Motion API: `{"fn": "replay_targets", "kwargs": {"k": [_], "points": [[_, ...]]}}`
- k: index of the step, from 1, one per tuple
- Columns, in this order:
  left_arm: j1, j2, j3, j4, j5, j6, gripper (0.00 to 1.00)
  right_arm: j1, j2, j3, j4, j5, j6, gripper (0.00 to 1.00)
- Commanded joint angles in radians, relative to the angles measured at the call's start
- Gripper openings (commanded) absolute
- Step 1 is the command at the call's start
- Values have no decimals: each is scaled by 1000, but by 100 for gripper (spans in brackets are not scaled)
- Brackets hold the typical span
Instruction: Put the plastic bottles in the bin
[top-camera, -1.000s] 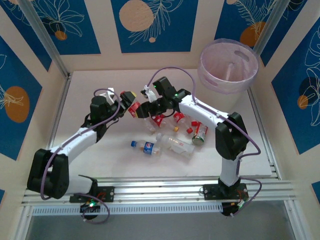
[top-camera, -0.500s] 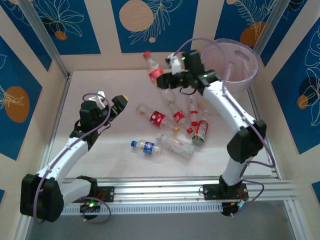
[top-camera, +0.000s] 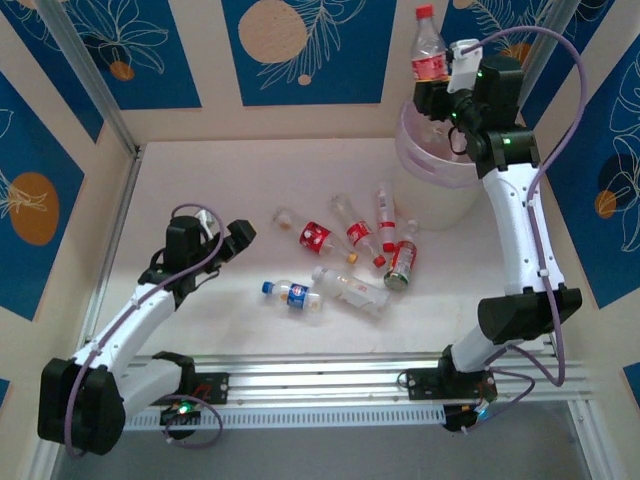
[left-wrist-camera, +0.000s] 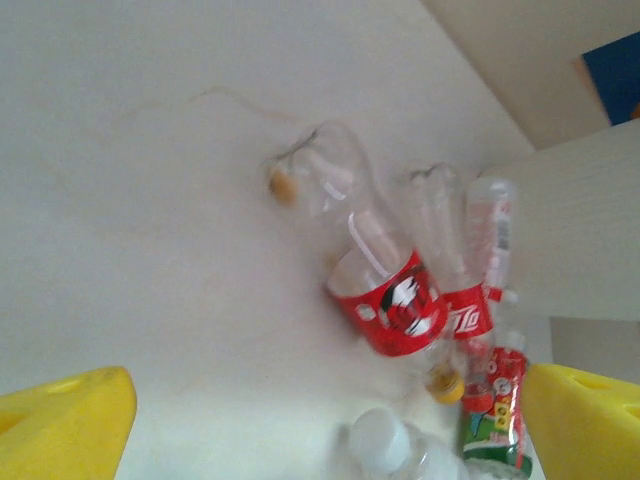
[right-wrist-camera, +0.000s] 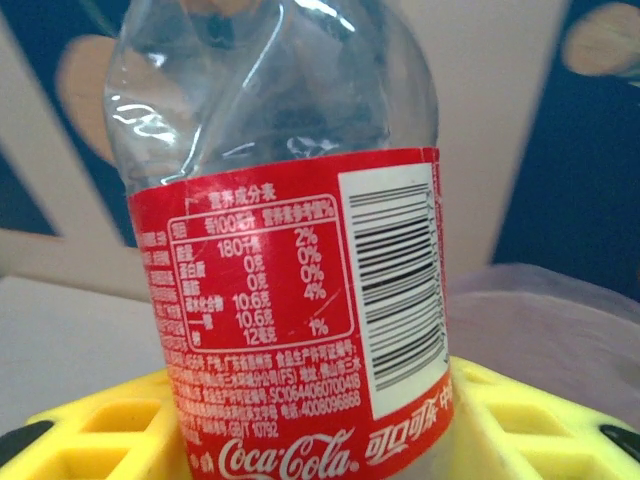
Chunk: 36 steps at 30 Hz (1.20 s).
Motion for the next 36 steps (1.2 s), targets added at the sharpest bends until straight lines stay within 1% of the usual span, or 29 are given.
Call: {"fn": "replay_targets", "kwargs": {"k": [1,8,13,17,22,25,31,36], "points": [[-10,-41,-35,-71,-21,12,97,-62,29,-66,66,84,-29,52],[-18,-68,-64,-75,-30,-13,97,-157,42,-163,134,21,-12,52],[-21,-43,-77,-23,-25,-42,96,-178,61,-237,162,7,-3,52],[-26,-28,-73,-22,-23,-41,96,-186,76,-292,187,0,11,52],[-27,-29,-77,-18,-35,-39,96,-197,98,-308,184,-21,27,53],[-27,-28,-82,-12,-34,-45,96,-196,101,-295,169,-26,27,56],[-27,-23,-87,-7,-34,-45,96,-205,123,-234,115,-36,35,69],[-27,-23,-89,-7,-31,-47,96,-211,147,-194,88,-45,48,74]]}}
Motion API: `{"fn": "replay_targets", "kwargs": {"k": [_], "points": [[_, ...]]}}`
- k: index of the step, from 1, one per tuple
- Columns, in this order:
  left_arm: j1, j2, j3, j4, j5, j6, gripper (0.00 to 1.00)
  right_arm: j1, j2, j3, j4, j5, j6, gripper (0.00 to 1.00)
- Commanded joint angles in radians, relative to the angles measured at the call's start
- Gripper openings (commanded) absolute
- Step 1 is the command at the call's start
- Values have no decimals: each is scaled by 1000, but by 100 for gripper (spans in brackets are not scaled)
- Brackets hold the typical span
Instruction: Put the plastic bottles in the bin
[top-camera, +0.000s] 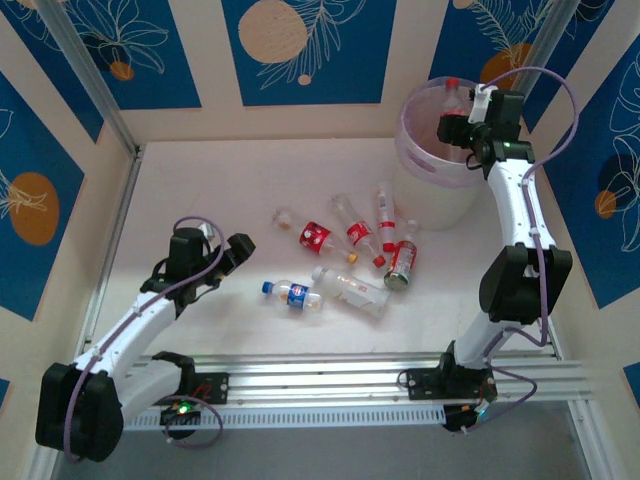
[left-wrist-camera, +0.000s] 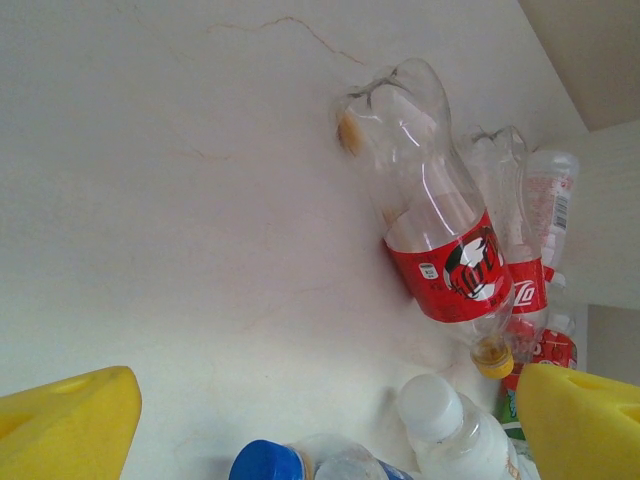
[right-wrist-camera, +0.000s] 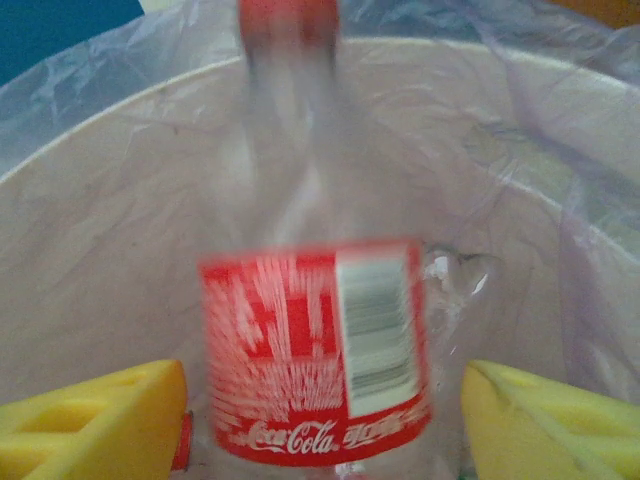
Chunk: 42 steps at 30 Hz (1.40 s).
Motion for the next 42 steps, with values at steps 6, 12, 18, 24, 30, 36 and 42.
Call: {"fn": "replay_targets", "kwargs": {"k": [6,12,18,24,30,36,42], "points": [[-10,1,-14,10,-15,-4,96,-11,60,96,-42,-43,43,75],[-10,1,-9,1,-12,-5,96,-5,73,113,-61,-48,62,70],[-44,-9,64,-183,-105,27,96,13,8,112,-86,-50,59,71],[-146,-9,117,-295,-177,-2,96,55,-112,43,-87,-70,70,73],[-253,8,222,-355,-166,297,97,95,-262,-94,-75,-130,107,74],[-400,80,396,-576,-195,618,98,109,-380,-234,-95,-207,153,76],[-589,180,467,-588,-192,903,99,115,-504,-380,-116,-227,193,77]]}}
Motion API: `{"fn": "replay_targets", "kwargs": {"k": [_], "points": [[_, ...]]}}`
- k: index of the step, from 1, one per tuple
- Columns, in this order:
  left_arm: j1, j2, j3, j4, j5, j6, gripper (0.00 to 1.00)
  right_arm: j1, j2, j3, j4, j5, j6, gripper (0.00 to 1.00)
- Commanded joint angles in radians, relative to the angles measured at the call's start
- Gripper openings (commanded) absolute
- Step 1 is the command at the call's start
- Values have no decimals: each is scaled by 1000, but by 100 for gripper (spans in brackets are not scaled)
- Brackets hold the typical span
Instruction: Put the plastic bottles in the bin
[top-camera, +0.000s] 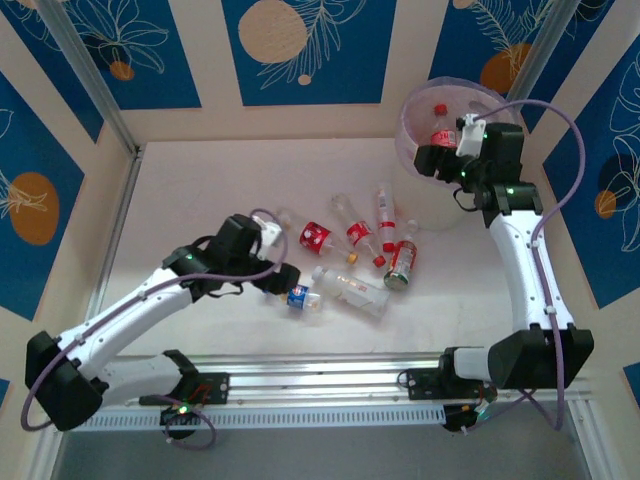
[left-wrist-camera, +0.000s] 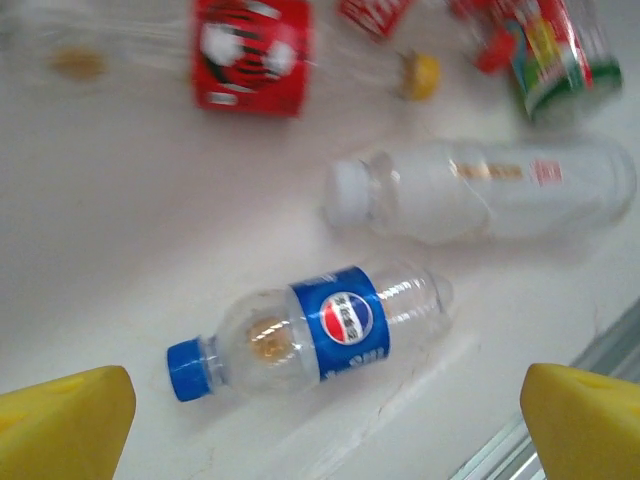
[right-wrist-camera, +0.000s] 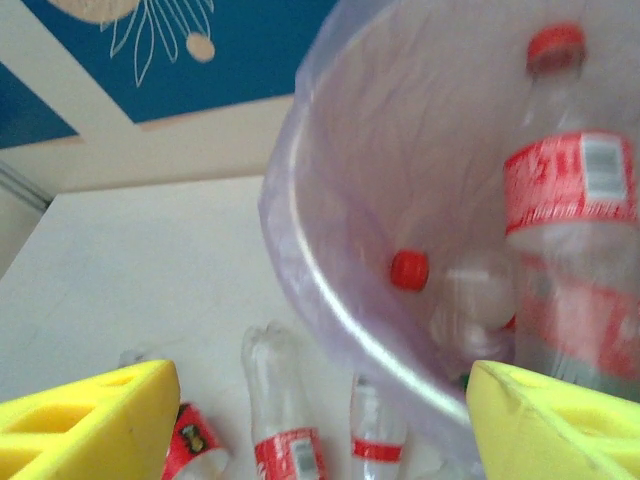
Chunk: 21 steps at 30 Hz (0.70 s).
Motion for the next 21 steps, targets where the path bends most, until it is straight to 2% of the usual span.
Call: {"fn": "replay_targets", "kwargs": {"k": [1,4,9,21], "points": [[-88,54,23,-47,5,283,99,1,-85,-56,-22,-47,43,77],[-104,109,19,5,96,411,100,-8,-119,-74,-44,-52,43,77],[-104,194,27,68,108,496,100,-22,-147,-68,-85,-47,26,77],[-104,363,53,99,144,527,98,-37,-149,-92,-64,-73,50,77]]}}
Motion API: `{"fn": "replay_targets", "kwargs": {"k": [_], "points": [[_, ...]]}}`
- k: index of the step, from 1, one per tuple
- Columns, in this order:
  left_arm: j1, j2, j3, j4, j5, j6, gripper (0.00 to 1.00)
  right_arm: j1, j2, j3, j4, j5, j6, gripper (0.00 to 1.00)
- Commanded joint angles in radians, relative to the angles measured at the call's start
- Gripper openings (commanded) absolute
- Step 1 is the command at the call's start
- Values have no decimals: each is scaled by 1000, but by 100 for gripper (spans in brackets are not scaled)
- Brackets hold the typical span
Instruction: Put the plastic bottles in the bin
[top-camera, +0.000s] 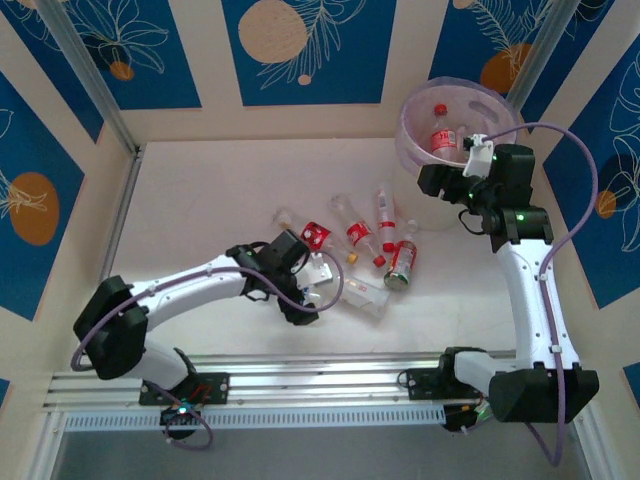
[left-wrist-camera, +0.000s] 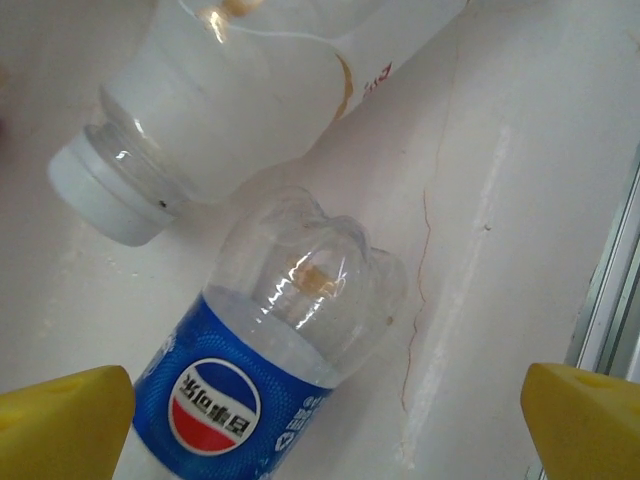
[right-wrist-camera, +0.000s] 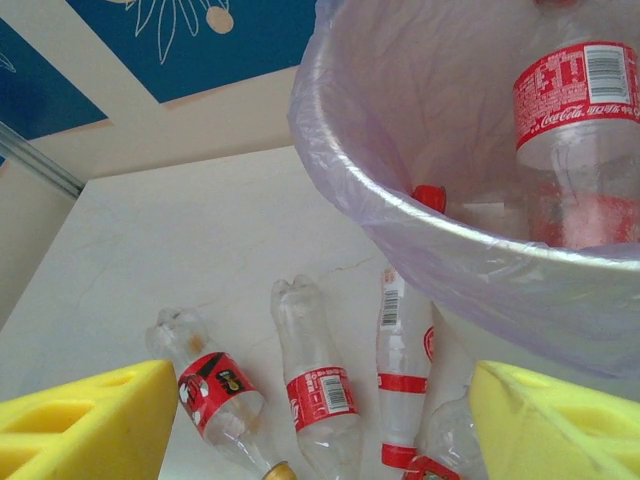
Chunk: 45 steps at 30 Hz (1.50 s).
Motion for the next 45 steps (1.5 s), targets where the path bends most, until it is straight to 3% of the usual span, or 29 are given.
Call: {"fn": "replay_targets", "kwargs": {"k": [1,18,29,37,45], "points": [[-2,48,42,18,32,22,96,-6,-5,-16,7,-28,16,77],[-3,187,5,121,-119,19,79,-28,6,-34,15,-40,17,77],[-2,209,-14,125,-184,17,79,-34,-1,-42,13,-42,17,77],[0,232,8,112,-214,2,62,-37,-12,-46,10,-42,15,77],[1,231,24,103,-257,-18,52,-40,-18,-50,10,-45,19,77]]}}
